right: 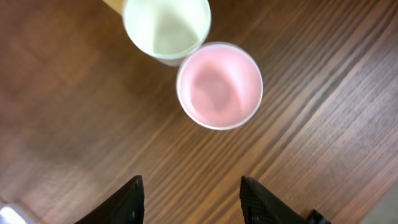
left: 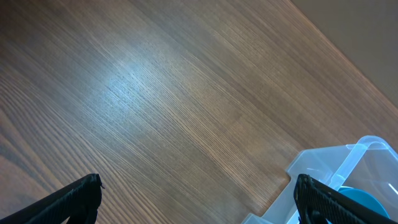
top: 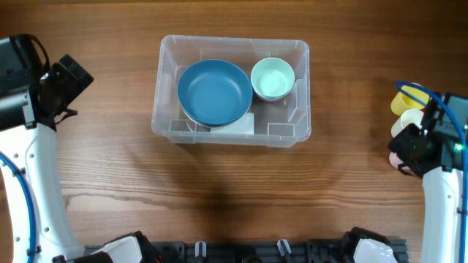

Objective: Pack container
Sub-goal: 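Position the right gripper over the yellow, cream and pink cups, then lower the right gripper and grasp the pink cup rim, then carry the pink cup into the container beside the green bowls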

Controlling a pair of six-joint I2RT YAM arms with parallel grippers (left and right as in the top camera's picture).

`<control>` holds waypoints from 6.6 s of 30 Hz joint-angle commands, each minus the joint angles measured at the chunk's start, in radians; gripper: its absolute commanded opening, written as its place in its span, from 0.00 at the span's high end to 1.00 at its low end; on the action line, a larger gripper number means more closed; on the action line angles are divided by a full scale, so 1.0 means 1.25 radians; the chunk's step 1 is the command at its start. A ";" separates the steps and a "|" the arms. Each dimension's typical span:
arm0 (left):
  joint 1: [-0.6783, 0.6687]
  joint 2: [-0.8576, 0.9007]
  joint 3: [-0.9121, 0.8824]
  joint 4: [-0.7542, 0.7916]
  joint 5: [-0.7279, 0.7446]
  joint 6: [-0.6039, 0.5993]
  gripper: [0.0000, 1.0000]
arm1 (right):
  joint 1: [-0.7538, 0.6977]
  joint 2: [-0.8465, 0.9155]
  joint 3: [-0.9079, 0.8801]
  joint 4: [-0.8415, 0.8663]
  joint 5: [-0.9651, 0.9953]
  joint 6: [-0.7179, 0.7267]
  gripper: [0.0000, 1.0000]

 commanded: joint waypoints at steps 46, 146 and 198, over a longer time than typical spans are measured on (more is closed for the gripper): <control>0.004 -0.007 0.010 0.000 0.001 -0.007 0.00 | -0.016 0.000 -0.038 0.099 -0.017 0.008 0.00; 0.004 -0.007 0.010 0.000 0.001 -0.007 0.00 | 0.220 0.154 0.233 0.193 -0.398 -0.312 0.96; 0.004 -0.007 0.010 0.000 0.001 -0.007 0.00 | 0.697 0.444 0.252 0.223 -0.154 -0.292 0.96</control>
